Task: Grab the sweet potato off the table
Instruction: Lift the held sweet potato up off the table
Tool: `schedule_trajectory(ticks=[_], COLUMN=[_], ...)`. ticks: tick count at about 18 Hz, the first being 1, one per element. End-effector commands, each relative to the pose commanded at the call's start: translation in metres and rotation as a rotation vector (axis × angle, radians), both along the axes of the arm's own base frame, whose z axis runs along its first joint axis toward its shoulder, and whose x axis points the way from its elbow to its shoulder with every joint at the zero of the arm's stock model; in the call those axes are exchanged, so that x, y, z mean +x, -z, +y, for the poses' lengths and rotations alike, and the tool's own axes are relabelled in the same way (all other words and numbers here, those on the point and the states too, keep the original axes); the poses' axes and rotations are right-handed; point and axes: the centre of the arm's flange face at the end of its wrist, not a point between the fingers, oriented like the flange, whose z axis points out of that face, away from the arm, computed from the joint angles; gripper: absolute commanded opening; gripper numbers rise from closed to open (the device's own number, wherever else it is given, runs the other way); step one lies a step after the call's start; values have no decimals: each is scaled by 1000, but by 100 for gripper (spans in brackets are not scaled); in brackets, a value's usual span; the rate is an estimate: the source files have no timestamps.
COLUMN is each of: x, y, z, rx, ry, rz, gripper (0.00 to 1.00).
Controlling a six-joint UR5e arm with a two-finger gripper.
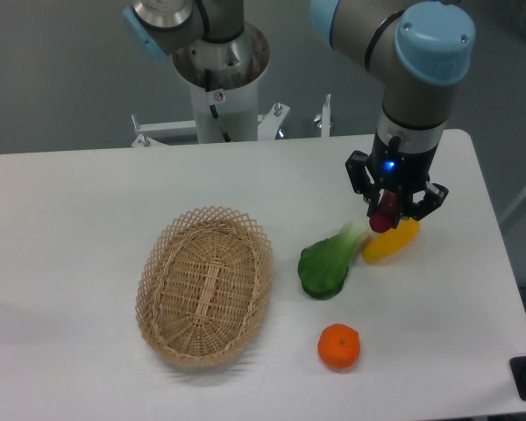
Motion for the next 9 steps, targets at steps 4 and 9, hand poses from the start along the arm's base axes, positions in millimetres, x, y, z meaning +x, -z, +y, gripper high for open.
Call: schedule_trajectory(ticks=[4, 9], x=[0, 2], y=[0, 0], z=[1, 3], rx=[-1, 1], ry=[0, 4], rz=[4, 7], gripper=[24, 24])
